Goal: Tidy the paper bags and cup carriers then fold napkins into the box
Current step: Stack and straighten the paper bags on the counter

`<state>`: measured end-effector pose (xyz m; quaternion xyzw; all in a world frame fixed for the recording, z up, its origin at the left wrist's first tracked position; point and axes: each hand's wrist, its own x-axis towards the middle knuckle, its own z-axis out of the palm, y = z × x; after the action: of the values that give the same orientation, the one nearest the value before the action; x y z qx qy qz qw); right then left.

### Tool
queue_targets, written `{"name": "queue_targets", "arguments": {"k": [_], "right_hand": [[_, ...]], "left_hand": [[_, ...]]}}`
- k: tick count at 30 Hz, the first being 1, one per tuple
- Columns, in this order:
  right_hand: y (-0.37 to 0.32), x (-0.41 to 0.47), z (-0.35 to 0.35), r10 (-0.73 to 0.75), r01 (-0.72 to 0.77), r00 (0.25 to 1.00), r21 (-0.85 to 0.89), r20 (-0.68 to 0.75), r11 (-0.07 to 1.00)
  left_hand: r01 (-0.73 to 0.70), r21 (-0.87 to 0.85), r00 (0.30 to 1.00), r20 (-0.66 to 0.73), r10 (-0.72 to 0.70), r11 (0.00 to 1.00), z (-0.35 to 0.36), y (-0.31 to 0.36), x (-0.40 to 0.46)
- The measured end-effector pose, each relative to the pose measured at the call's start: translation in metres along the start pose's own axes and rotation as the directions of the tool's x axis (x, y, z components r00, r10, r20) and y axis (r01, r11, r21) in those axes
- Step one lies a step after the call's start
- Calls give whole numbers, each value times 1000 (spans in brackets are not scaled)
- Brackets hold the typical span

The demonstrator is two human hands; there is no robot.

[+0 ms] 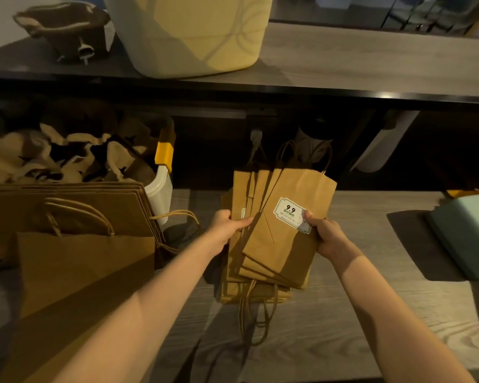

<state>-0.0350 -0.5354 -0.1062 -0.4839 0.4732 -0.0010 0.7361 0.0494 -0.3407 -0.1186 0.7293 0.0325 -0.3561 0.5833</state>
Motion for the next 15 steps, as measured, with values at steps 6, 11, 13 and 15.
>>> {"name": "queue_targets", "arguments": {"k": [6, 11, 13, 15], "right_hand": [[-6, -3, -5, -36, 36, 999, 11, -8, 999], [-9, -6, -11, -42, 42, 999, 6, -14, 999], [-9, -7, -14, -44, 44, 999, 8, -15, 999], [-9, -8, -14, -45, 45, 999, 11, 2, 999]], "left_hand": [[-39, -29, 996, -78, 37, 999, -2, 6, 0], [-66, -34, 988, -139, 60, 997, -7, 6, 1], [-82, 73, 981, -169, 93, 994, -7, 4, 3], [-104, 210, 973, -181, 143, 972, -4, 4, 3]]}}
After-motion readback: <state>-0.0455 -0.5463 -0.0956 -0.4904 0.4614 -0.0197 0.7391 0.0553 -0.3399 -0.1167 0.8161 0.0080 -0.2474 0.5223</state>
